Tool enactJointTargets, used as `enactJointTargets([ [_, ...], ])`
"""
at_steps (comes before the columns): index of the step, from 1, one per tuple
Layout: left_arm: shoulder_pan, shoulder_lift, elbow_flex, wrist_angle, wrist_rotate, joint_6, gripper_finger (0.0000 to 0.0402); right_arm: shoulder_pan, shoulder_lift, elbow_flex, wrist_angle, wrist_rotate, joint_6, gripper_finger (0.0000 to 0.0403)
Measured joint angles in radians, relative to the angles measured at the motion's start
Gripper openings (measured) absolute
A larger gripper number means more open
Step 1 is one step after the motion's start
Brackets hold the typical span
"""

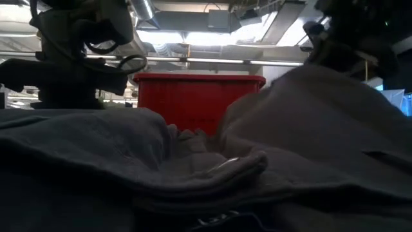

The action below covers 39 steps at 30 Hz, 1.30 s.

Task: Fold Laundry from Bin
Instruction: Fold the gray short

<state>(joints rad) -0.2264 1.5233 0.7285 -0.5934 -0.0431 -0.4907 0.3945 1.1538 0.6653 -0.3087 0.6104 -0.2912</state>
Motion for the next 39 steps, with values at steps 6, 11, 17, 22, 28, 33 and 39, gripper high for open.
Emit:
enactJointTargets([
  [6, -0.001, 0.004, 0.083, -0.185, -0.072, 0.004, 0.008, -0.01, 0.015, 0.012, 0.275, -0.062, -0.204, 0.0001],
  [11, 0.004, 0.003, 0.101, -0.241, -0.1, 0.005, 0.008, -0.042, 0.074, 0.013, 0.474, -0.146, -0.311, 0.0001],
  [17, 0.014, 0.003, 0.102, -0.261, -0.105, 0.005, 0.008, -0.125, 0.209, 0.021, 0.657, -0.27, -0.377, 0.0001],
  [22, 0.015, 0.002, 0.102, -0.262, -0.131, 0.006, 0.008, -0.185, 0.356, 0.136, 0.679, -0.362, -0.41, 0.0001],
  [28, 0.015, 0.002, 0.102, -0.312, -0.137, -0.02, 0.008, -0.234, 0.552, 0.321, 0.66, -0.447, -0.453, 0.0001],
  [33, -0.007, 0.002, 0.102, -0.379, -0.061, -0.065, 0.008, -0.26, 0.701, 0.476, 0.573, -0.449, -0.454, 0.0001],
  [39, -0.063, 0.001, 0.102, -0.394, -0.004, -0.064, 0.008, -0.276, 0.837, 0.605, 0.509, -0.45, -0.458, 0.0],
])
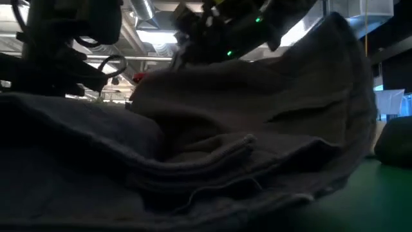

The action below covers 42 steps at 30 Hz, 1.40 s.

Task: Fold Laundry from Bin
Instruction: Fold the gray short

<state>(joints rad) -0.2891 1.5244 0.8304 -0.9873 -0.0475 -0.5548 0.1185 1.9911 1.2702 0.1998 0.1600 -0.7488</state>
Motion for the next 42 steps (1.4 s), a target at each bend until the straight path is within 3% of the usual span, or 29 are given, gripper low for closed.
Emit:
enactJointTargets([
  [3, -0.023, -0.001, 0.015, -0.022, -0.042, -0.029, 0.008, -0.005, 0.052, 0.036, -0.004, -0.012, -0.001, 0.0],
  [5, -0.044, -0.001, 0.041, -0.011, -0.161, -0.06, 0.008, -0.01, 0.076, 0.053, -0.009, -0.023, 0.0, 0.0],
  [7, -0.069, -0.002, 0.057, 0.046, -0.247, -0.062, 0.008, -0.011, 0.094, 0.063, -0.015, -0.023, 0.0, 0.0],
  [9, -0.082, -0.002, 0.057, 0.141, -0.258, -0.014, 0.008, -0.015, 0.097, 0.061, -0.021, -0.023, 0.0, 0.0001],
  [15, -0.071, 0.014, 0.007, 0.302, -0.188, 0.006, 0.008, -0.021, 0.096, 0.061, -0.022, -0.018, 0.007, 0.0002],
  [24, -0.106, 0.037, -0.073, 0.245, 0.046, -0.122, 0.008, -0.021, 0.096, 0.061, -0.014, -0.013, 0.009, 0.0002],
  [28, -0.132, 0.026, -0.044, 0.162, 0.062, -0.137, 0.008, -0.021, 0.096, 0.061, -0.002, -0.015, 0.009, 0.0002],
  [38, -0.142, -0.006, 0.047, 0.008, -0.166, -0.16, 0.008, -0.02, 0.096, 0.061, 0.047, -0.023, 0.009, 0.0002],
  [42, -0.136, -0.006, 0.05, -0.01, -0.263, -0.176, 0.008, -0.02, 0.096, 0.06, 0.094, -0.11, 0.01, 0.0002],
])
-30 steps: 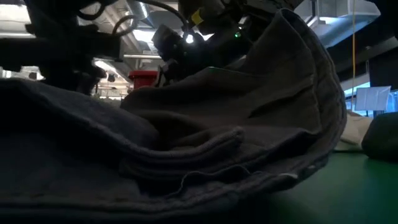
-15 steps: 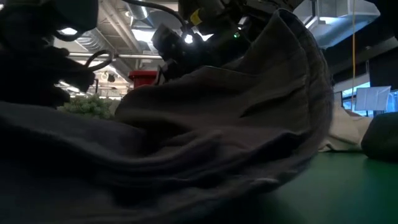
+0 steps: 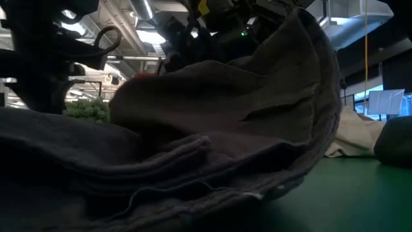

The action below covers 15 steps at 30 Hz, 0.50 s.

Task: Fold Laundry from Bin
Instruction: Fold the gray short

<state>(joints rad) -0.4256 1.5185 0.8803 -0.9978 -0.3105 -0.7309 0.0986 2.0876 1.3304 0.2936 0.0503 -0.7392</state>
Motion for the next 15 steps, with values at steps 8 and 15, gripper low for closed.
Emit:
enactJointTargets([
  [8, 0.016, 0.0, 0.0, 0.028, -0.091, -0.019, 0.008, 0.0, 0.0, 0.0, 0.016, -0.054, 0.07, 0.0005],
  [15, 0.015, -0.001, 0.0, 0.029, -0.092, -0.019, 0.008, -0.001, 0.0, 0.0, 0.004, -0.061, 0.088, 0.0051],
])
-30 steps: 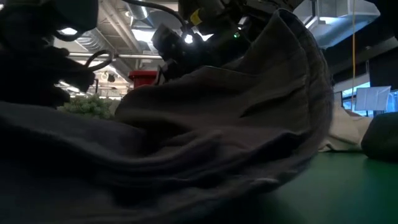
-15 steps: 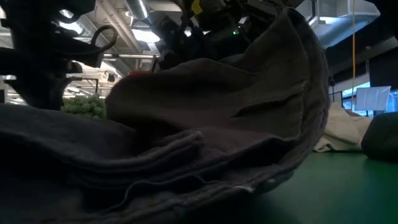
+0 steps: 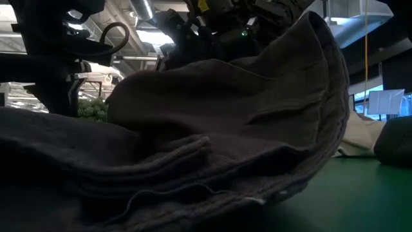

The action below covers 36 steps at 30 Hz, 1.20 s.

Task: Fold Laundry from Bin
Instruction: Fold the gray short

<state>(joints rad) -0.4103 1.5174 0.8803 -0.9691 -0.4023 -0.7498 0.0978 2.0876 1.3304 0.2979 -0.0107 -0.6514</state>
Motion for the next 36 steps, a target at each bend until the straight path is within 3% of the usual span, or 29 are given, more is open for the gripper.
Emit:
enactJointTargets([
  [9, 0.0, 0.0, 0.001, 0.0, -0.026, 0.019, 0.008, 0.001, 0.0, 0.008, -0.014, -0.001, 0.056, 0.0144],
  [15, 0.0, 0.0, 0.001, -0.001, -0.033, 0.024, 0.008, 0.015, 0.0, 0.094, -0.159, -0.001, 0.09, 0.0226],
  [22, 0.0, -0.033, 0.002, 0.0, -0.134, 0.008, 0.008, 0.041, 0.0, 0.207, -0.319, 0.017, 0.083, 0.0304],
  [30, -0.019, -0.131, 0.002, 0.026, -0.265, -0.006, 0.008, 0.04, 0.0, 0.235, -0.306, 0.027, 0.094, 0.0319],
  [36, -0.066, -0.189, 0.002, 0.211, -0.32, 0.102, 0.008, 0.039, 0.0, 0.235, -0.308, 0.109, 0.101, 0.0319],
])
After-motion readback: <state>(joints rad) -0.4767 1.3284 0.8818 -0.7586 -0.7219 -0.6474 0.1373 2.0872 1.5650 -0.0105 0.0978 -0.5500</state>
